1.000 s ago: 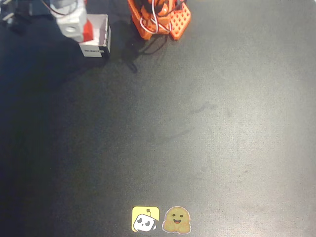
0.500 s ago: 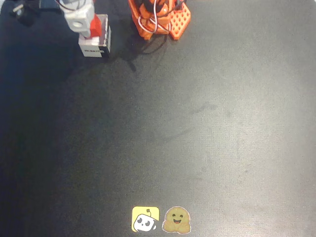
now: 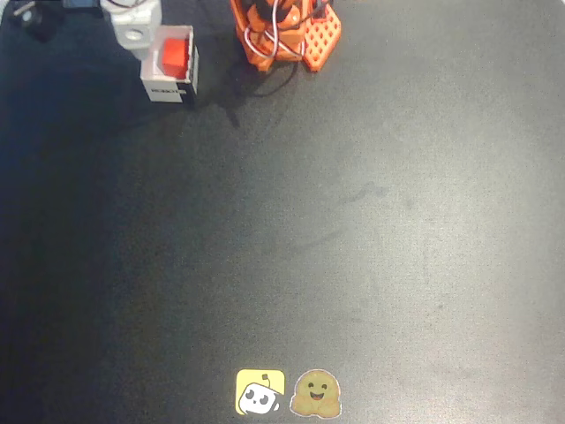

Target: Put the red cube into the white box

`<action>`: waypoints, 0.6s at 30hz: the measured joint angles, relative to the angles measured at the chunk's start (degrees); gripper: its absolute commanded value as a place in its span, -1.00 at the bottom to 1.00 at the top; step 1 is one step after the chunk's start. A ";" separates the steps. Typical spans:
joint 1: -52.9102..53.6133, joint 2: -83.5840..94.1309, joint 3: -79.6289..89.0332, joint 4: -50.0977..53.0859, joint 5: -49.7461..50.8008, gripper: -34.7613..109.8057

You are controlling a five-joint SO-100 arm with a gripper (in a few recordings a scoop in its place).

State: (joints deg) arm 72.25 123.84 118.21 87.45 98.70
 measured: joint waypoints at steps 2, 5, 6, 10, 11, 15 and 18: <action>-0.26 1.85 0.97 -2.46 -4.66 -0.52; -4.66 4.22 2.11 -7.03 -14.50 -0.52; -6.86 4.48 2.11 -8.00 -16.96 -0.52; -19.16 4.66 2.81 -12.83 -21.80 -0.52; -22.50 4.66 3.34 -14.33 -22.68 -0.52; -36.12 4.66 5.36 -20.48 -24.70 -0.52; -45.62 4.83 7.29 -25.05 -24.79 -0.52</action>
State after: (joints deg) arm 26.63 128.67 125.51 62.40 73.92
